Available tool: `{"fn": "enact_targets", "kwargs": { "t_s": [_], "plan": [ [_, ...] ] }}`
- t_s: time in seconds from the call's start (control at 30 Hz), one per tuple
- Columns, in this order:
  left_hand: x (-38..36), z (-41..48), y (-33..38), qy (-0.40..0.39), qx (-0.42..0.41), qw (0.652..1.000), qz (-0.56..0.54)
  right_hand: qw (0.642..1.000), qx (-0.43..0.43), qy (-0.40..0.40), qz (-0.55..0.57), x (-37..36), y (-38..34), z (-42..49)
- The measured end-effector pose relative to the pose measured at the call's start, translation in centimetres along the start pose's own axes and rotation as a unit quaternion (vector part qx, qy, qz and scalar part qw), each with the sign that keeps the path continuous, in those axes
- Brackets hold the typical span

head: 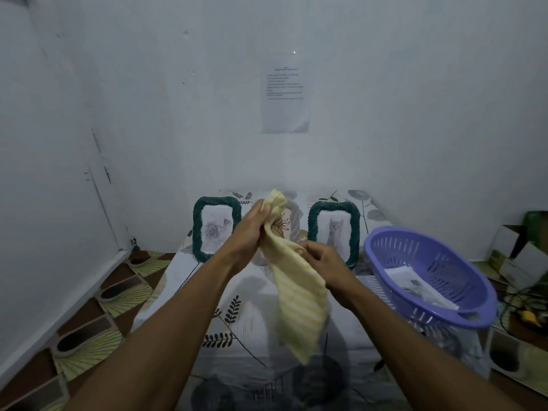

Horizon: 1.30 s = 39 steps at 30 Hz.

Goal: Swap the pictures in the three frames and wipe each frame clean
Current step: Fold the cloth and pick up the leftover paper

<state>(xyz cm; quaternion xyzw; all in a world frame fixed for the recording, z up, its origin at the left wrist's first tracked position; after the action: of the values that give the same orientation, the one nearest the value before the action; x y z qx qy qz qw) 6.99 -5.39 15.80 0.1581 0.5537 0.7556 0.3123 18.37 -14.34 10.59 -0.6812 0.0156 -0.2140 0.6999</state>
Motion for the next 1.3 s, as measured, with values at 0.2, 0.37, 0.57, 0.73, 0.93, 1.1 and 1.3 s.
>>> {"fn": "enact_targets", "kwargs": {
  "t_s": [0.2, 0.37, 0.57, 0.73, 0.93, 1.1, 1.3],
  "plan": [
    [5.6, -0.9, -2.0, 0.136, 0.010, 0.979, 0.149, 0.995, -0.022, 0.058, -0.077, 5.2, -0.5, 0.5],
    [7.3, -0.6, -1.4, 0.114, -0.018, 0.956, 0.269, 0.985, -0.002, 0.087, -0.146, 8.3, -2.0, 0.9],
    [7.1, -0.1, -1.3, 0.130, -0.019, 0.940, 0.316, 0.992, -0.027, 0.045, -0.112, 7.2, -1.5, 0.9],
    [4.8, -3.2, -5.4, 0.033, 0.063, 0.941, 0.330, 0.988, -0.108, 0.024, 0.103, 6.3, -1.2, 1.1],
    [-2.8, -8.8, -8.7, -0.178, 0.121, 0.963, 0.164, 0.958, -0.138, 0.052, 0.247, 7.5, -1.3, 1.9],
    [-5.7, -7.7, -6.7, -0.153, 0.069, 0.976, 0.138, 0.956, -0.147, 0.082, 0.241, 8.7, -0.6, 2.0],
    [-1.2, -4.1, -4.6, -0.110, 0.021, 0.952, 0.285, 0.982, -0.103, 0.156, 0.004, 12.6, -0.2, 1.3]
  ]
}}
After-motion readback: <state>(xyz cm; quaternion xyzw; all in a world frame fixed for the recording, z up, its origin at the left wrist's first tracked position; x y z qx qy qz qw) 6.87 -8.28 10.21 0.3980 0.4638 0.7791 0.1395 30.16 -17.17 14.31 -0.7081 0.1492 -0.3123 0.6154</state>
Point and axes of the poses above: each hand's wrist, its own z-axis towards the middle knuckle, its own x-axis out of the back of the hand, y = z × x, the point moved 8 cm from there along z, towards the middle knuckle, and after that the axes turned 6 degrees about -x, right-handed, at the moved point
